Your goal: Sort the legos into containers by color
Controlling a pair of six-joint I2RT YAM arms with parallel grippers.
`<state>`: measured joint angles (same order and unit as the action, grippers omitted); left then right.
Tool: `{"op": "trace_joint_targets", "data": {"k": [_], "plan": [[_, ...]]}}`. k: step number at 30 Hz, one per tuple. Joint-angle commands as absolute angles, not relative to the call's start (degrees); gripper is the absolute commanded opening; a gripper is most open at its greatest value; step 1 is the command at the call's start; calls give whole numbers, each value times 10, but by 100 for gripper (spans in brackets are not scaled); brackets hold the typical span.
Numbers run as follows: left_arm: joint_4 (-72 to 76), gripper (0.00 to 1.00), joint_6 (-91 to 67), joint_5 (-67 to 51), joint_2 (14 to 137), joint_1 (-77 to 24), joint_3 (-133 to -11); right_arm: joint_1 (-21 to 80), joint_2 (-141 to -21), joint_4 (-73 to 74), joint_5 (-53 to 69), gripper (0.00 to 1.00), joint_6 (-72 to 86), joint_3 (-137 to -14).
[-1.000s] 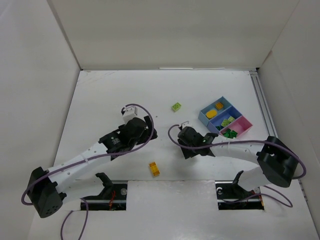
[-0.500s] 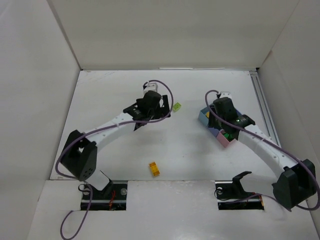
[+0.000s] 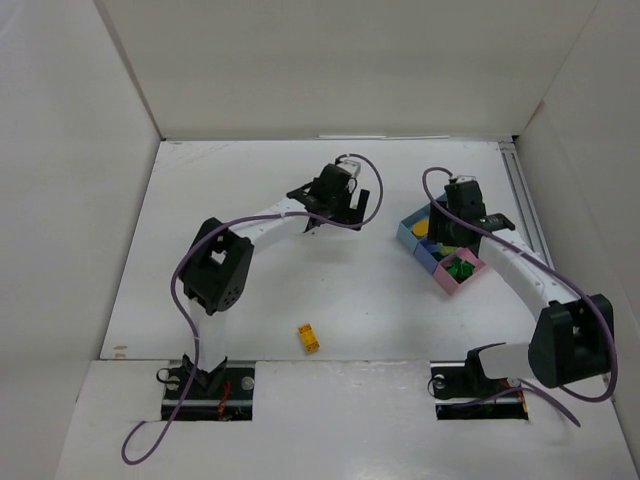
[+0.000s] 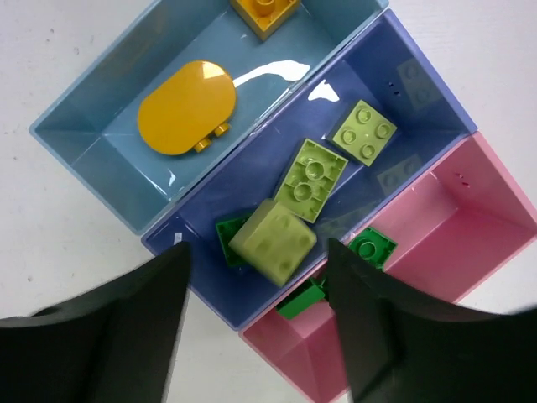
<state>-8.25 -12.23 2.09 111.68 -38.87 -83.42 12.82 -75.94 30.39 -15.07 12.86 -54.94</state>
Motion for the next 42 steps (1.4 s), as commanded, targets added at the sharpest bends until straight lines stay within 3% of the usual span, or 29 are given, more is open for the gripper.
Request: {"op": "trace_joint_targets", "data": {"k": [1,6,11,19,28,29,33,36,42], "plan": [[-83,98,-57,-13,1116,-385,-867,122,-751,276,-149,77,126,-584],[-89,97,-28,-10,1136,-385,-872,105,-729,288,-155,84,126,-578],[-87,97,-5,12,1186,-385,-904,98,-683,294,-137,84,119,-562],[-56,89,4,26,1245,-374,-950,76,-634,309,-132,84,107,-539],[-26,55,14,-39,1265,-374,-951,55,-610,309,-127,84,107,-528],[-26,45,19,-39,1265,-374,-951,55,-610,309,-127,84,107,-528],[-20,29,19,-50,1270,-374,-951,55,-610,304,-127,84,107,-528],[-14,23,19,-69,1256,-374,-939,55,-610,299,-121,84,102,-528],[4,18,19,-134,1172,-374,-891,55,-610,278,-20,84,82,-523]]}}
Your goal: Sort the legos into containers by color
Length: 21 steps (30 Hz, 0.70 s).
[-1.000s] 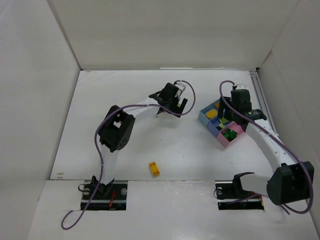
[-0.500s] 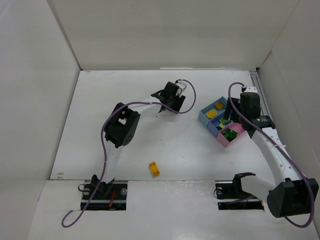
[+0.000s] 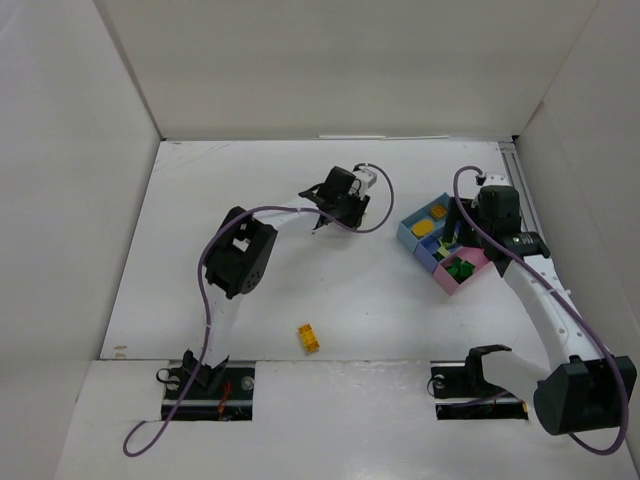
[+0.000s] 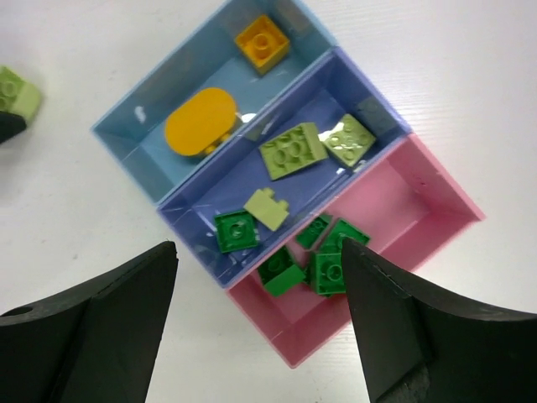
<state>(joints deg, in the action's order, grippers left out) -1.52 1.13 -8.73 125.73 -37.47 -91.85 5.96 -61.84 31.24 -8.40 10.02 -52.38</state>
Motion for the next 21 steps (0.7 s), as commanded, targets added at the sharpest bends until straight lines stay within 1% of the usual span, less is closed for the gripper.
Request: {"op": "trace_joint_targets", "data": {"k": [1,2,4,5,7,8,9,12,16,21], "plan": [[18,18,19,-140,1155,-374,-878,55,-615,271,0,84,77,-523],[25,18,19,-156,1137,-374,-863,55,-615,271,44,84,76,-523],[48,18,19,-187,1084,-374,-818,50,-622,257,96,84,76,-528],[48,18,19,-225,1068,-374,-806,50,-627,241,160,84,76,-528],[57,18,12,-256,1025,-374,-771,50,-635,228,227,84,76,-528],[76,18,7,-264,1011,-374,-758,50,-646,211,259,84,85,-528],[83,18,7,-270,998,-374,-745,50,-653,201,322,84,95,-528],[94,20,7,-259,955,-402,-709,50,-670,174,400,84,121,-528],[83,20,12,-233,934,-427,-704,74,-679,177,405,84,127,-551],[83,20,12,-223,917,-454,-704,74,-659,145,405,85,169,-557]]}}
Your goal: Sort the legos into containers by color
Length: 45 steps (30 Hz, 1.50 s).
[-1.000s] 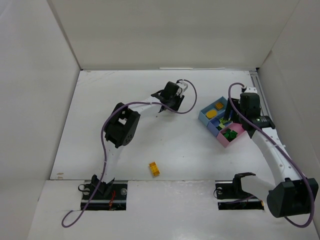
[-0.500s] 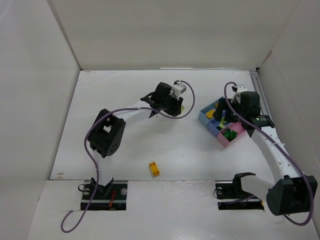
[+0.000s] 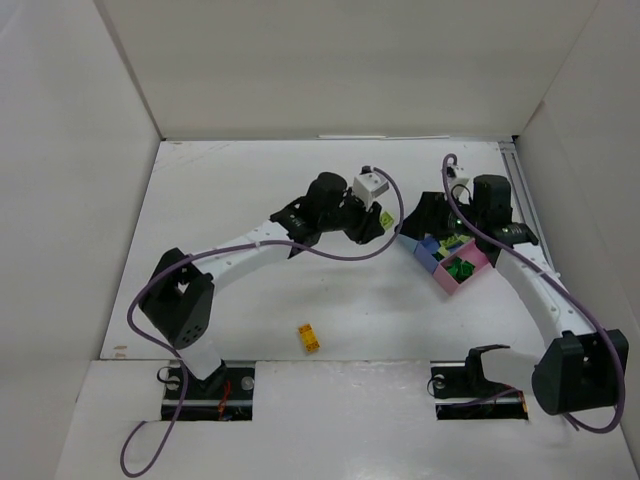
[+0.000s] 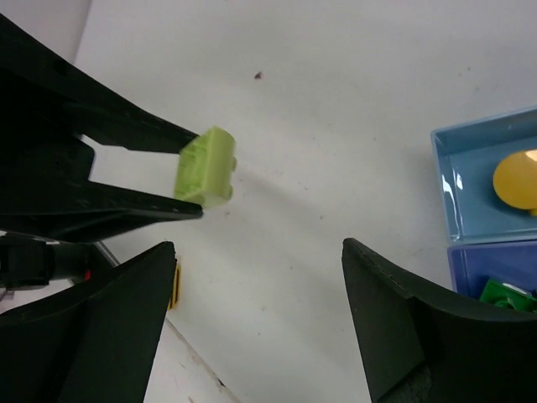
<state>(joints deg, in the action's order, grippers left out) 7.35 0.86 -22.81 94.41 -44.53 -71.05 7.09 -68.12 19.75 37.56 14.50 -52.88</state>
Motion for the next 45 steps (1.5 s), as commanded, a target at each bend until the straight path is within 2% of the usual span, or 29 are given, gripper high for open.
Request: {"op": "trace_joint_targets", "data": {"k": [1,14,16,18,21,22,26,28,31,35,36,40,42,44,45], "plan": [[83,20,12,-213,911,-454,-704,74,-659,140,405,85,176,-557],[83,20,24,-172,885,-495,-705,97,-677,107,399,85,212,-552],[76,21,30,-172,885,-500,-710,102,-677,102,384,82,221,-558],[76,21,30,-172,885,-500,-715,102,-683,96,384,77,233,-558],[76,21,30,-167,885,-500,-715,113,-688,89,384,64,238,-558],[82,21,30,-167,885,-500,-715,113,-688,89,389,57,238,-558],[89,21,30,-147,885,-505,-721,113,-688,89,402,50,243,-558],[89,21,30,-142,890,-511,-727,113,-693,89,402,50,243,-558],[95,21,30,-142,896,-511,-733,119,-700,89,407,39,243,-558],[100,22,30,-136,901,-511,-739,119,-705,89,413,31,243,-563],[100,22,30,-136,901,-511,-739,119,-705,89,413,24,243,-563],[105,34,30,-126,901,-511,-739,119,-705,89,408,0,249,-563],[105,53,24,-126,901,-511,-739,113,-699,89,408,0,249,-563],[105,62,24,-126,901,-511,-739,106,-693,89,403,0,249,-563],[105,72,24,-126,901,-511,-739,99,-693,89,397,0,244,-563]]}}
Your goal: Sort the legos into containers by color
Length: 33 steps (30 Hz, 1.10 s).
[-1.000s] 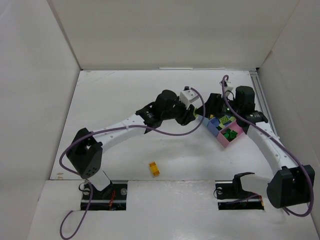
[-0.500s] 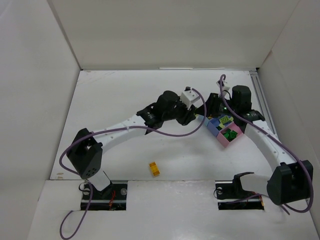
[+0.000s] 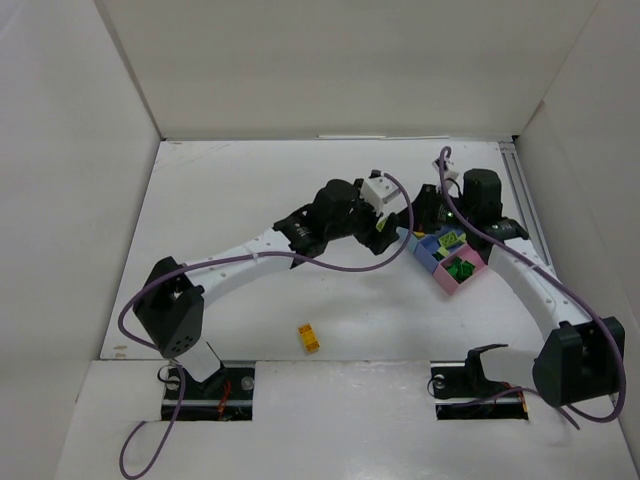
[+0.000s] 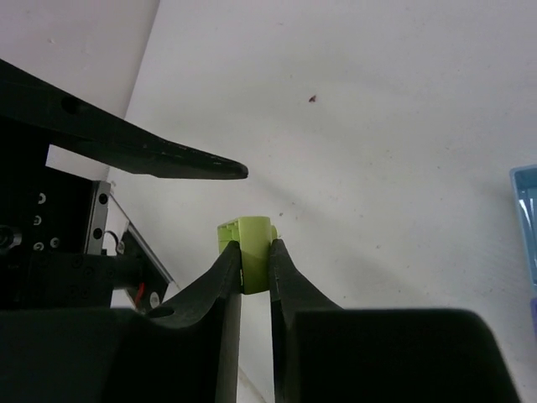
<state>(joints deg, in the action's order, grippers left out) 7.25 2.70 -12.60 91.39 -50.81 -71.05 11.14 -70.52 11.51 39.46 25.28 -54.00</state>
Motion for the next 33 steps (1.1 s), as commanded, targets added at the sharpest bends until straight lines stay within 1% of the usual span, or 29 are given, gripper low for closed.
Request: {"op": "trace_joint_targets", "data": {"k": [1,4,5,7,8,9,10,12,13,16,19,22,24,28,32,33], "plan": [[105,78,24,-126,901,-511,-739,94,-693,89,397,0,243,-563],[100,87,18,-120,890,-511,-728,66,-687,100,397,0,229,-563],[91,91,18,-114,884,-511,-728,58,-687,112,392,0,222,-563],[79,94,4,-102,869,-511,-721,35,-687,146,364,0,201,-574],[72,95,-2,-102,861,-511,-705,35,-682,166,338,0,173,-581],[66,96,-10,-85,852,-511,-695,28,-677,212,258,0,160,-587],[66,100,-33,-72,841,-511,-684,28,-677,233,211,0,150,-593],[47,100,-66,-48,809,-511,-650,28,-657,269,127,0,137,-593],[40,100,-86,-20,798,-511,-638,28,-651,275,49,0,137,-593],[-3,100,-173,17,766,-511,-596,28,-651,292,-56,0,131,-593],[-38,100,-250,23,744,-511,-551,28,-670,297,-85,0,131,-588],[-71,100,-312,23,728,-516,-510,28,-692,297,-85,0,131,-583],[-96,100,-340,39,720,-516,-495,28,-700,282,-91,7,136,-576],[-133,100,-402,69,692,-540,-455,28,-713,255,-77,13,136,-560],[-146,100,-454,79,668,-553,-425,34,-724,250,-76,26,131,-560],[-155,100,-464,79,659,-553,-418,34,-730,250,-76,40,131,-560]]}}
